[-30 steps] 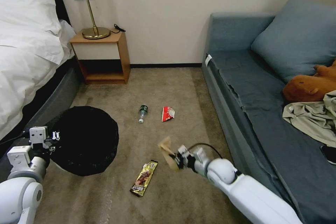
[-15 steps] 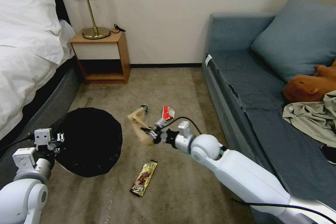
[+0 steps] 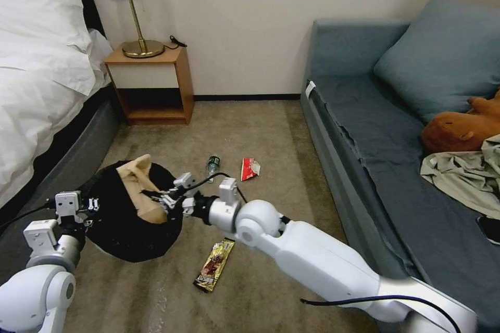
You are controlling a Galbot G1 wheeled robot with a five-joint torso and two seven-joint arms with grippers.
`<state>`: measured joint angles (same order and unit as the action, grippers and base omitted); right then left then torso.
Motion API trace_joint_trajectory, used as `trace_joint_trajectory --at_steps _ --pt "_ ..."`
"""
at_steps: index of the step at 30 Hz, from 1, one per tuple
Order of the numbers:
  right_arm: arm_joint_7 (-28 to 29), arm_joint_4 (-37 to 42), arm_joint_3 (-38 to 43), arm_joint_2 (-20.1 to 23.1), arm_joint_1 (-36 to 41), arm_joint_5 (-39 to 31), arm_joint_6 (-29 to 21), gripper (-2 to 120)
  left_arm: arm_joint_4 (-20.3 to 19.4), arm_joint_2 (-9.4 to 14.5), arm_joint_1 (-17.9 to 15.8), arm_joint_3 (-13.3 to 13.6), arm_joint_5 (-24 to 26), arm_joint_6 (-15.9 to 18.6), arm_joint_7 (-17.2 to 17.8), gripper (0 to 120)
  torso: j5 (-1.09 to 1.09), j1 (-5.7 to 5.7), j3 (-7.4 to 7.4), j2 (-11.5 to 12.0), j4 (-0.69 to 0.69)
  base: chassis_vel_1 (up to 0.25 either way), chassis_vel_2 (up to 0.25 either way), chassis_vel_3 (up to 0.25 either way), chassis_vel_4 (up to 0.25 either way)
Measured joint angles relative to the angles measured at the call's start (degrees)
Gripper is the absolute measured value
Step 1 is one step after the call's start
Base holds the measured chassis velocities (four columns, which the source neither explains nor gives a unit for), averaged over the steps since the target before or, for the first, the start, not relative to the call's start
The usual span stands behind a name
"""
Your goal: Pick up the trash bin, then pick up the garbage on the floor and place it into the trash bin.
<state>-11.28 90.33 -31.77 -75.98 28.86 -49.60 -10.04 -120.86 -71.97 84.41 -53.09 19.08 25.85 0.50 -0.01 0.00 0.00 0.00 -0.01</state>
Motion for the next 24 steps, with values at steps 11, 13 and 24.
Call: trace_joint_trajectory --at_steps 11,13,24 --pt "1.2 -7.4 -0.2 -1.6 1.5 5.3 1.3 28 0.6 -0.1 0.6 -1.0 0.8 -1.5 -0.3 5 0.01 0.0 0.0 0.0 0.01 0.0 0.0 0.0 0.0" --pt "1.2 -7.3 0.0 -1.5 1.8 5.4 1.3 34 0.7 -0.1 0.6 -1.0 0.9 -1.6 -0.3 5 0.01 0.0 0.0 0.0 0.01 0.0 0.0 0.0 0.0" --pt "2.6 -4.4 0.8 -0.4 3.3 5.6 0.7 71 1.7 -0.2 0.1 -0.3 0.6 -2.0 -0.3 5 0.01 0.0 0.0 0.0 0.01 0.0 0.0 0.0 0.0"
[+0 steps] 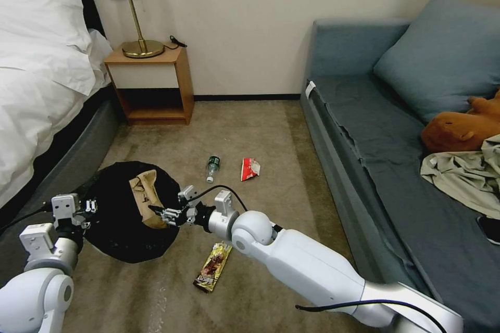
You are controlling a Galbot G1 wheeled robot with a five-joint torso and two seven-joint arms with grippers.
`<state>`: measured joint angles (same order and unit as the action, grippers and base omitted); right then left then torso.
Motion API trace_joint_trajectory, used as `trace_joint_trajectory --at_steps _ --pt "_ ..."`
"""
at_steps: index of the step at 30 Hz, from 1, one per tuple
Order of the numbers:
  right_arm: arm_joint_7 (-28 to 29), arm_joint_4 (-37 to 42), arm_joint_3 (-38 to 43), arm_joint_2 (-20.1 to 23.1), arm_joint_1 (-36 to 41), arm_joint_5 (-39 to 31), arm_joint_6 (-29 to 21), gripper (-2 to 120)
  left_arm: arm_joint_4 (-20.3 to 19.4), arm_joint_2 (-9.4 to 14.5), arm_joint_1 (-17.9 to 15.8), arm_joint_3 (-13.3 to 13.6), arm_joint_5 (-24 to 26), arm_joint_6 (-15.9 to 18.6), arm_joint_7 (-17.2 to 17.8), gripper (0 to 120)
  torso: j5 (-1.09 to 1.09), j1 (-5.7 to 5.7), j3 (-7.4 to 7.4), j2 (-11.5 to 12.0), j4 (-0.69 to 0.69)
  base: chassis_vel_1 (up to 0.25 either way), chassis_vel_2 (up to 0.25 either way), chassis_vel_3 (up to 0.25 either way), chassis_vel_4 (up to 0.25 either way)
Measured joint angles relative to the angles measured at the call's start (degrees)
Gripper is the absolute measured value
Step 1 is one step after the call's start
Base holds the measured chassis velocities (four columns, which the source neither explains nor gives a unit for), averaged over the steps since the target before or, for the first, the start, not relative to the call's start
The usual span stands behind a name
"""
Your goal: Pick up the trash bin, then pick up the garbage on the floor and place it into the trash bin.
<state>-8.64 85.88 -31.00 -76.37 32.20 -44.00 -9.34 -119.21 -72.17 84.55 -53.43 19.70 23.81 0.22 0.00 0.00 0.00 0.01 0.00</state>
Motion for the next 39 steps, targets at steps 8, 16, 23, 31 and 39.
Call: trace_joint_trajectory --at_steps 8,16,23,31,39 --pt "1.8 2.5 2.2 1.9 -0.1 -1.0 -1.4 99 1.4 0.4 -0.6 -0.5 -0.2 -0.7 0.2 5 0.0 0.0 0.0 0.0 0.0 0.0 0.0 0.0 0.0" --pt "5.8 1.7 4.8 4.1 0.4 1.0 -6.3 100 1.7 0.1 -0.7 -1.1 -0.1 -0.9 0.4 5 0.0 0.0 0.0 0.0 0.0 0.0 0.0 0.0 0.0" --pt "9.1 -7.0 7.6 3.2 2.2 9.5 -10.4 100 0.3 -0.6 -0.6 -2.6 0.8 0.1 1.6 5 0.01 0.0 0.0 0.0 0.0 0.0 0.0 0.0 0.0" --pt "9.4 -11.2 7.7 3.2 3.9 11.0 -14.9 100 -0.1 -1.7 -0.4 -3.2 1.4 0.3 2.3 5 0.01 0.0 0.0 0.0 0.0 0.0 0.0 0.0 0.0" --pt "9.6 -13.6 8.5 2.0 6.0 10.1 -18.2 100 -3.1 -3.1 0.3 -3.8 2.2 1.8 3.2 5 0.0 0.0 0.0 0.0 -0.01 0.0 0.0 0.0 0.0"
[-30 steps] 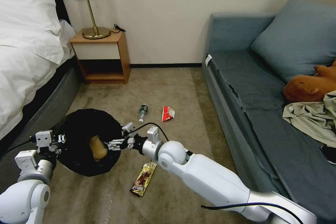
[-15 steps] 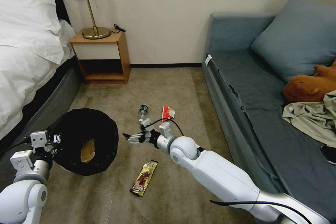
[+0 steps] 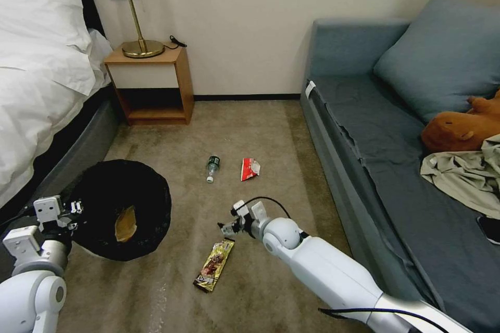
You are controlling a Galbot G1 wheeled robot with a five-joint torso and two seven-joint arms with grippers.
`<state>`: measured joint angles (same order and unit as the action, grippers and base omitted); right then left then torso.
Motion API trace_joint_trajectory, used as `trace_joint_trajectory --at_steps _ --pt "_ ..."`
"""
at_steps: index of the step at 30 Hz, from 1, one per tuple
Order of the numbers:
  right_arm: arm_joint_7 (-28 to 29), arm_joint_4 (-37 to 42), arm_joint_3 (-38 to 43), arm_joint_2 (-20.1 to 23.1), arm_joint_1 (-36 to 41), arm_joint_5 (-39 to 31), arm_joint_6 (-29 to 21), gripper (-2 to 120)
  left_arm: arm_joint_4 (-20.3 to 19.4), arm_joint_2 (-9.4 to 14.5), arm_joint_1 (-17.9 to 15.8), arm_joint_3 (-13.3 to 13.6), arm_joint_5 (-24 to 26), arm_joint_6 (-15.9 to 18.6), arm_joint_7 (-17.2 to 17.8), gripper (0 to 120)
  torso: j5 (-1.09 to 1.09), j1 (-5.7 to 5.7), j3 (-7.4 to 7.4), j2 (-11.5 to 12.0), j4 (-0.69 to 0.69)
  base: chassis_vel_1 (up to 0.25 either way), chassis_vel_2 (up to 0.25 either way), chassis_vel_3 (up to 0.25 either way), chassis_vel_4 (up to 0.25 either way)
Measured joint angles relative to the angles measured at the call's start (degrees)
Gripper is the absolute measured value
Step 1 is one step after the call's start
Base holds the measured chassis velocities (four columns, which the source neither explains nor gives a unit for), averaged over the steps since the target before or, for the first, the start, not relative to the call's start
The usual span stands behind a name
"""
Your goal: Pick up the trash bin, then pick up the garbage on the floor and place it into the trash bin.
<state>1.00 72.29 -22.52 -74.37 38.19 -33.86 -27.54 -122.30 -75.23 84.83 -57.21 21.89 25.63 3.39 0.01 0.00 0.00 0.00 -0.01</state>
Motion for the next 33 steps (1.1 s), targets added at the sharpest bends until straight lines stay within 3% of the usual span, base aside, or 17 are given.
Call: trace_joint_trajectory --at_steps 2,16,33 --pt "-0.5 -1.5 0.7 -0.6 1.3 -1.4 -1.1 100 -1.9 -0.5 0.6 -0.4 0.4 0.5 0.0 5 0.0 0.0 0.0 0.0 0.01 0.0 0.0 0.0 0.0" --pt "-2.7 -3.2 1.2 -1.4 5.0 -2.5 -2.0 100 -1.9 -0.7 1.2 -0.8 0.8 0.0 0.1 5 0.0 0.0 0.0 0.0 0.01 0.0 0.0 0.0 0.0" --pt "-3.9 -8.8 -1.3 -4.4 2.6 -4.2 -2.1 100 -2.2 0.2 1.8 -2.9 3.5 -0.1 0.1 5 -0.01 0.0 0.0 0.0 0.01 0.0 0.0 0.0 0.0"
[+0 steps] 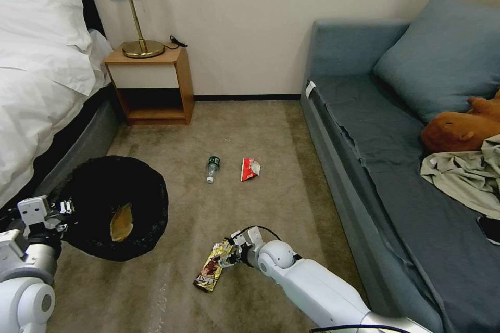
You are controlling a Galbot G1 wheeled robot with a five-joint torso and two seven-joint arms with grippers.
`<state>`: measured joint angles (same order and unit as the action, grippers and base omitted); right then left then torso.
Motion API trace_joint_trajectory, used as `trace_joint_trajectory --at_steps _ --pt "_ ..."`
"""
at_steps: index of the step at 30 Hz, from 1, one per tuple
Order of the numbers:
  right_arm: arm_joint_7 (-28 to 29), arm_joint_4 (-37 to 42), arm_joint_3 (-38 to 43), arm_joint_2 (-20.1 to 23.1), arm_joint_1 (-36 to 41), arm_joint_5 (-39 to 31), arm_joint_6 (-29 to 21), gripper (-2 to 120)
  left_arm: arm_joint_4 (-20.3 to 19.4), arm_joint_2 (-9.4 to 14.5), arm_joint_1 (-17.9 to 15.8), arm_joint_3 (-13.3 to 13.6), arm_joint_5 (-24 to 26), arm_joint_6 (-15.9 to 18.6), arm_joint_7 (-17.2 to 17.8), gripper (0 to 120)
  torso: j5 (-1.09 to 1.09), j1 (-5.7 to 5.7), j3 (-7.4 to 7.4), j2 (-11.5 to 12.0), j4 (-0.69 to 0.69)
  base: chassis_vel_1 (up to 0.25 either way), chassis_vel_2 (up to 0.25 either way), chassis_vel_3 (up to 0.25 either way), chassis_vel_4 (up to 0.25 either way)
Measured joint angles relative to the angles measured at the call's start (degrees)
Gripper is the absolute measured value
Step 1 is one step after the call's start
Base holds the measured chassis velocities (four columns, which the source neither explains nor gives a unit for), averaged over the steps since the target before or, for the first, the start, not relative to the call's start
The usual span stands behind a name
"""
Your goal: Pick up the trash bin, then pick up the garbage on the floor and place it into the trash bin.
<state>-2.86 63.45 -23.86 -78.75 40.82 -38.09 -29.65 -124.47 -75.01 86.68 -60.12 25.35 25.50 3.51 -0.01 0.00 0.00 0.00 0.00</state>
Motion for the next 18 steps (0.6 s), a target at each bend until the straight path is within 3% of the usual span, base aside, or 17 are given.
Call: trace_joint_trajectory --at_steps 18 --pt "-1.6 -3.4 -2.0 -0.9 -0.7 0.2 0.7 100 -0.2 0.2 -0.3 0.1 0.4 0.0 -0.1 5 0.0 0.0 0.0 0.0 0.0 0.0 0.0 0.0 0.0"
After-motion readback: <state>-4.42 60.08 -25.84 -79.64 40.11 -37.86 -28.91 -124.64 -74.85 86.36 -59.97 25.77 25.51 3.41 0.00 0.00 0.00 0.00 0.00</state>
